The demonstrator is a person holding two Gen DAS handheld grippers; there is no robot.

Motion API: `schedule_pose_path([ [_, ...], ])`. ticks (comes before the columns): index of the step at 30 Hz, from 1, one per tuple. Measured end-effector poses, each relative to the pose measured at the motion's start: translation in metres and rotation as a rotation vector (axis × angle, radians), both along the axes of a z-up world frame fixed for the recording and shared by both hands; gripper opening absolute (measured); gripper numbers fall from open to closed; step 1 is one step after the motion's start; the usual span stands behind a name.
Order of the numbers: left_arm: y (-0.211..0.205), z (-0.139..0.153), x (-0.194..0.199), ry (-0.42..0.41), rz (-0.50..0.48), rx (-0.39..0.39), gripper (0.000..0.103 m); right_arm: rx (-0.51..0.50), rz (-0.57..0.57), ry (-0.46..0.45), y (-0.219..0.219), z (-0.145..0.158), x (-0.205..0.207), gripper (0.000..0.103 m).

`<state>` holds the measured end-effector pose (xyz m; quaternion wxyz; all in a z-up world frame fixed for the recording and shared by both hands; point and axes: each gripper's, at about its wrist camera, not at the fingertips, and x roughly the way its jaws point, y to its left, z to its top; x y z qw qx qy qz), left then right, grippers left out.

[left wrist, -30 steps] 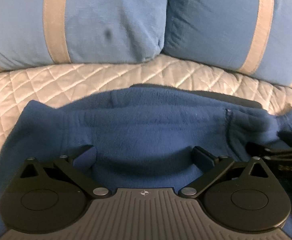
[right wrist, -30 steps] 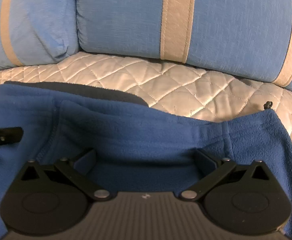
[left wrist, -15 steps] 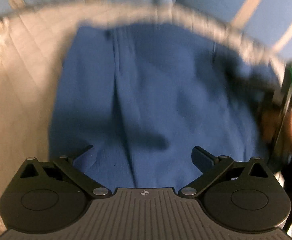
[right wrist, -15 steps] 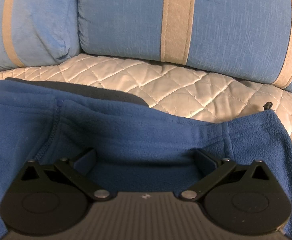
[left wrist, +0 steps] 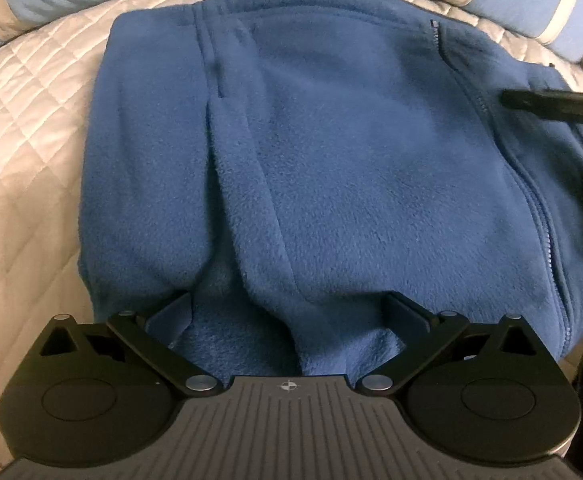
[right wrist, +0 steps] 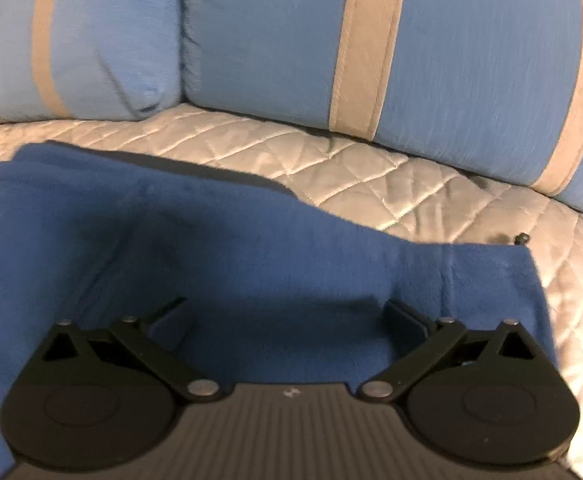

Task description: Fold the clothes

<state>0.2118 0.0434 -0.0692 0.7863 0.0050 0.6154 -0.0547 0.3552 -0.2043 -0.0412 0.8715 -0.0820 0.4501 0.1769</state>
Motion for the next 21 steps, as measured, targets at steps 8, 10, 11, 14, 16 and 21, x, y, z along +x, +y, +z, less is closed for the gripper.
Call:
schedule_pose_path([
  [8, -0.005, 0.003, -0.002, -0.033, 0.021, 0.005, 0.103, 0.065, -0.013, 0.164, -0.052, 0.046, -0.048, 0.102],
  [10, -0.005, 0.005, -0.005, -0.031, 0.021, 0.007, 0.103, 0.053, -0.027, 0.216, -0.062, 0.052, -0.06, 0.102],
  [11, -0.005, 0.009, -0.004, -0.024, 0.032, 0.003, 0.103, 0.044, -0.028, 0.236, -0.065, 0.054, -0.066, 0.102],
  [14, -0.002, 0.019, -0.002, -0.001, 0.065, -0.007, 0.103, -0.003, -0.024, 0.288, -0.069, 0.059, -0.081, 0.102],
  [16, 0.001, 0.027, -0.003, 0.03, 0.09, -0.006, 0.103, -0.021, -0.038, 0.32, -0.07, 0.055, -0.084, 0.102],
  [21, -0.005, 0.037, -0.008, 0.124, 0.102, -0.004, 0.103, -0.065, -0.072, 0.402, -0.071, 0.046, -0.09, 0.102],
])
